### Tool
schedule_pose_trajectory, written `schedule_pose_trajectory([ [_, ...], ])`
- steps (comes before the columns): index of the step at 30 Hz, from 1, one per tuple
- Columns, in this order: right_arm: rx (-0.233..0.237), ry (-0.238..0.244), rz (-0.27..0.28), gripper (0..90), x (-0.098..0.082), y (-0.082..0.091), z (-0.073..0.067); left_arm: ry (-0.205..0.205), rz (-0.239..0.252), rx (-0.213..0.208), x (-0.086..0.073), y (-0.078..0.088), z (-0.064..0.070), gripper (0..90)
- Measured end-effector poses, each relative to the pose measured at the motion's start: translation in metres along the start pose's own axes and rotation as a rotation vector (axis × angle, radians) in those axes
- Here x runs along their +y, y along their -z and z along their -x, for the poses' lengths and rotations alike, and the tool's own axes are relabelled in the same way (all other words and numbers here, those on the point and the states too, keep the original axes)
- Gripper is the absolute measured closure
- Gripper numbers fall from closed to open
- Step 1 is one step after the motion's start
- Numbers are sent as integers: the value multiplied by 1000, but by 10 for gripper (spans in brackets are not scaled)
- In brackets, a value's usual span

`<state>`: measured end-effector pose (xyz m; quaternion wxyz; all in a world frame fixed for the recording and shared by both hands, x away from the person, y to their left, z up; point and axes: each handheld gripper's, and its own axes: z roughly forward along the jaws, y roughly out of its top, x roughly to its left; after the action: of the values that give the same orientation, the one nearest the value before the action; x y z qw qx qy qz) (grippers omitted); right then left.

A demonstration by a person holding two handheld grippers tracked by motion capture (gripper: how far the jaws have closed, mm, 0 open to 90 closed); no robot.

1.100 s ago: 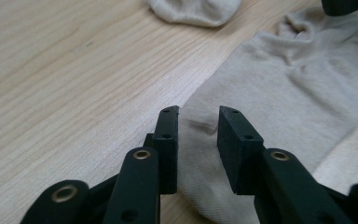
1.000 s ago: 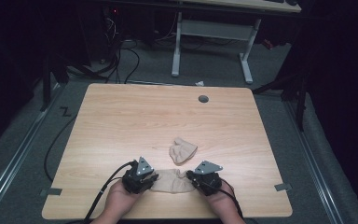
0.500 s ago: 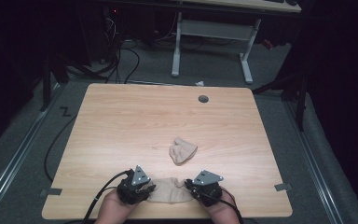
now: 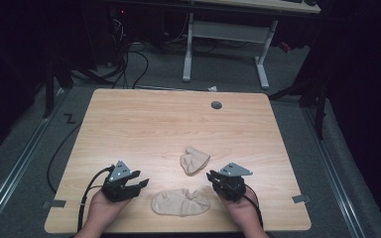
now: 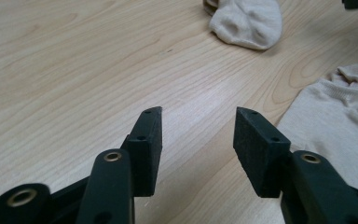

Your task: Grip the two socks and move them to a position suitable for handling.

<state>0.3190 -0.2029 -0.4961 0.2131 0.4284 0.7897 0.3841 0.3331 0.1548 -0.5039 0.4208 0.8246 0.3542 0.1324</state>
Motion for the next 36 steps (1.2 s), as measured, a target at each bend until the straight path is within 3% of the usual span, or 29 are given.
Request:
schedule_pose_trajectory([
  [2,-9,11,-2,843,7,-4,4,-20,0,2,1,1,2,514],
  [6,-30,27,-8,888,25,-21,14,-22,5,-17,2,1,5,505],
  [12,-47,47,-76,885,45,-57,22,-20,3,-33,3,0,6,495],
  [19,-77,63,-161,885,45,-80,28,-30,3,-36,3,1,5,494],
  [26,-73,81,-186,878,33,-78,20,-26,3,-35,3,1,5,493],
  [36,-32,88,-147,877,7,-51,0,-31,-14,-43,1,-3,9,493],
])
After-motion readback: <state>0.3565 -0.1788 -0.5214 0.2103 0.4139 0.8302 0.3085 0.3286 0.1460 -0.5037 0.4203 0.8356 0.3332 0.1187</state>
